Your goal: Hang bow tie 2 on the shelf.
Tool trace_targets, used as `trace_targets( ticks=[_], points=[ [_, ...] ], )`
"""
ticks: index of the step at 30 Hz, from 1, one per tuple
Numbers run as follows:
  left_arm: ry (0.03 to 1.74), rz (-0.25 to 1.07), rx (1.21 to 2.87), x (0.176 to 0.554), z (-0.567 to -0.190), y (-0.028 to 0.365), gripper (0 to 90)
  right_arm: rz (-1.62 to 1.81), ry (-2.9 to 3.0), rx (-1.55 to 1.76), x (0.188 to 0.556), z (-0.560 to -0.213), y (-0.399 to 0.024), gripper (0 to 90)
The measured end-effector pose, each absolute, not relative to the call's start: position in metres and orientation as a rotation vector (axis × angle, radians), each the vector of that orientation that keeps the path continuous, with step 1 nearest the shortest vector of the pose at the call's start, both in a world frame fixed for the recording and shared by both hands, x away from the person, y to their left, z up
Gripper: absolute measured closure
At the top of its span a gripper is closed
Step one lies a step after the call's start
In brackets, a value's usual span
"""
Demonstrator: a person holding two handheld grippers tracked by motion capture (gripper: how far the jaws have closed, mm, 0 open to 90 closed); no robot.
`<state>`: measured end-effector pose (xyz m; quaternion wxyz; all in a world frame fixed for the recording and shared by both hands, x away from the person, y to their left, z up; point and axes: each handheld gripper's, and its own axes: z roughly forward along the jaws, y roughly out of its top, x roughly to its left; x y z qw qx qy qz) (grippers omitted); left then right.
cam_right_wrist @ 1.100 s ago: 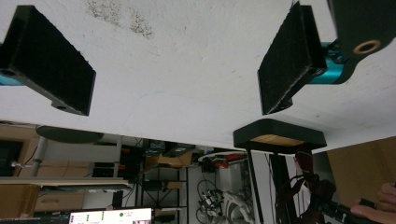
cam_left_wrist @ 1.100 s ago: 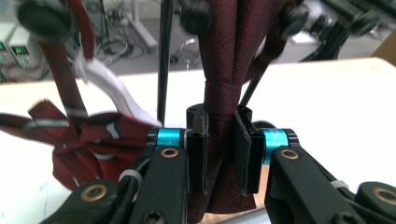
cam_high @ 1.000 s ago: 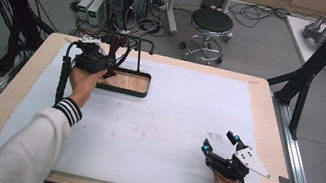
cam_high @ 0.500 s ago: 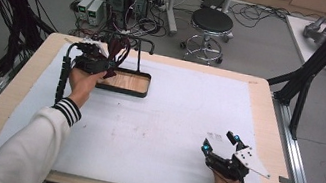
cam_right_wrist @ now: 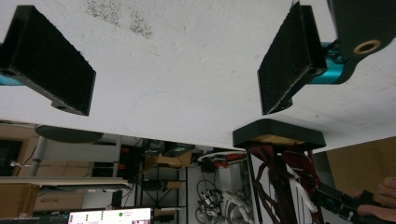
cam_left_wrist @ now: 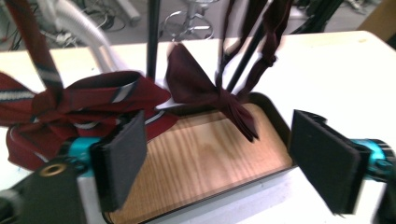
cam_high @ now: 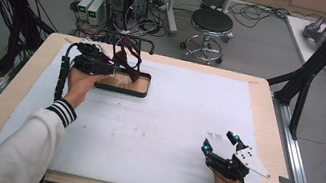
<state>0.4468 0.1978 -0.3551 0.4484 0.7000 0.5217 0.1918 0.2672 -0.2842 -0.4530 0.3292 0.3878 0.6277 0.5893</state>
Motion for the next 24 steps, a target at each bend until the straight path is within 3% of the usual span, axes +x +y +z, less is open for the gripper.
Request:
trace_targets(
  ticks=[5, 13, 20, 24],
  points=[
    [1.147, 0.498, 1.702, 0.433, -0.346, 0.201, 13.1, 1.537, 1.645, 1.011, 0.267, -0.453, -0.284, 10.5],
    [0.883, 0.59, 1.693, 0.398, -0.338, 0.215, 12.7, 1.531, 1.642, 1.0, 0.266, -0.453, -0.283, 10.6],
    [0.698, 0.574, 1.638, 0.367, -0.345, 0.238, 12.5, 1.533, 1.646, 0.995, 0.266, -0.453, -0.283, 10.5],
    [0.68, 0.583, 1.607, 0.353, -0.355, 0.255, 12.1, 1.531, 1.645, 0.995, 0.266, -0.453, -0.283, 10.5]
  ],
)
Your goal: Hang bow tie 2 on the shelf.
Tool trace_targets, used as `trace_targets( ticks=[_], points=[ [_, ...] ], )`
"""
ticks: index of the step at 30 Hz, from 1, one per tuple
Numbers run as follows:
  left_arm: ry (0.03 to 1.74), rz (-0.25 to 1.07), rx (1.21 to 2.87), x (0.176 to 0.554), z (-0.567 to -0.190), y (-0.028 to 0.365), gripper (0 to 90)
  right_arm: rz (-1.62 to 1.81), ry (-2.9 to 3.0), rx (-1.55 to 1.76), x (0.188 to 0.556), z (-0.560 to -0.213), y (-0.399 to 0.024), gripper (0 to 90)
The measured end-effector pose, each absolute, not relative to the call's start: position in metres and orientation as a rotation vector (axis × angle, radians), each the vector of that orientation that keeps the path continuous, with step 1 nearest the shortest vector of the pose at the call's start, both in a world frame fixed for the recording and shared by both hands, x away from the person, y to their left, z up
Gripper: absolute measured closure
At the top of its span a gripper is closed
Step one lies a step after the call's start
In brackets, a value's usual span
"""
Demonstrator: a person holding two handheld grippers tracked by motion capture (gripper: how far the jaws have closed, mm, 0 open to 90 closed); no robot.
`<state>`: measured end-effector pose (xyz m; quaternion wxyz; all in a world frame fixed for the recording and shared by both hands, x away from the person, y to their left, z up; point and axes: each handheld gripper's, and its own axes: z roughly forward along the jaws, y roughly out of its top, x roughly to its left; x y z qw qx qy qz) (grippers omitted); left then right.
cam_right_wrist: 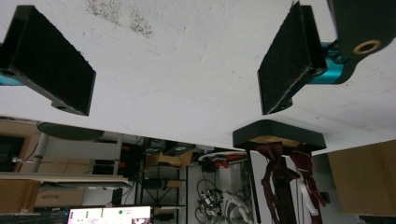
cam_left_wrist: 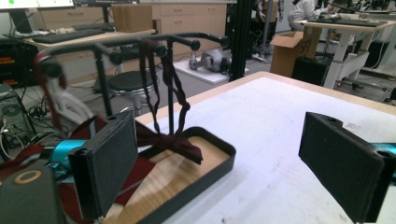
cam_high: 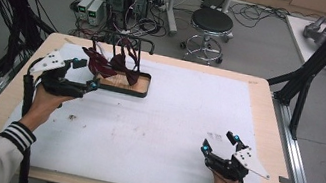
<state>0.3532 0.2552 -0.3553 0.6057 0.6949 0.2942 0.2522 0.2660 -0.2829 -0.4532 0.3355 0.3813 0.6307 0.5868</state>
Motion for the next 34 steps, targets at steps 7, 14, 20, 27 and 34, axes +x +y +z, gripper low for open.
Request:
trace_targets(
  ticks=[7, 14, 20, 27, 34],
  points=[
    [0.633, 0.589, 1.564, 0.331, -0.376, 0.279, 12.1, 1.528, 1.642, 0.997, 0.266, -0.453, -0.283, 10.5],
    [0.657, 0.625, 1.503, 0.299, -0.415, 0.3, 12.1, 1.52, 1.644, 1.0, 0.265, -0.453, -0.282, 10.5],
    [0.652, 0.644, 1.494, 0.283, -0.435, 0.302, 12.3, 1.518, 1.639, 0.996, 0.266, -0.453, -0.282, 10.5],
    [0.646, 0.617, 1.474, 0.276, -0.454, 0.298, 13.8, 1.52, 1.641, 0.999, 0.266, -0.453, -0.283, 10.5],
    [0.633, 0.637, 1.44, 0.273, -0.455, 0.299, 15.4, 1.521, 1.642, 0.998, 0.266, -0.453, -0.283, 10.5]
  ],
)
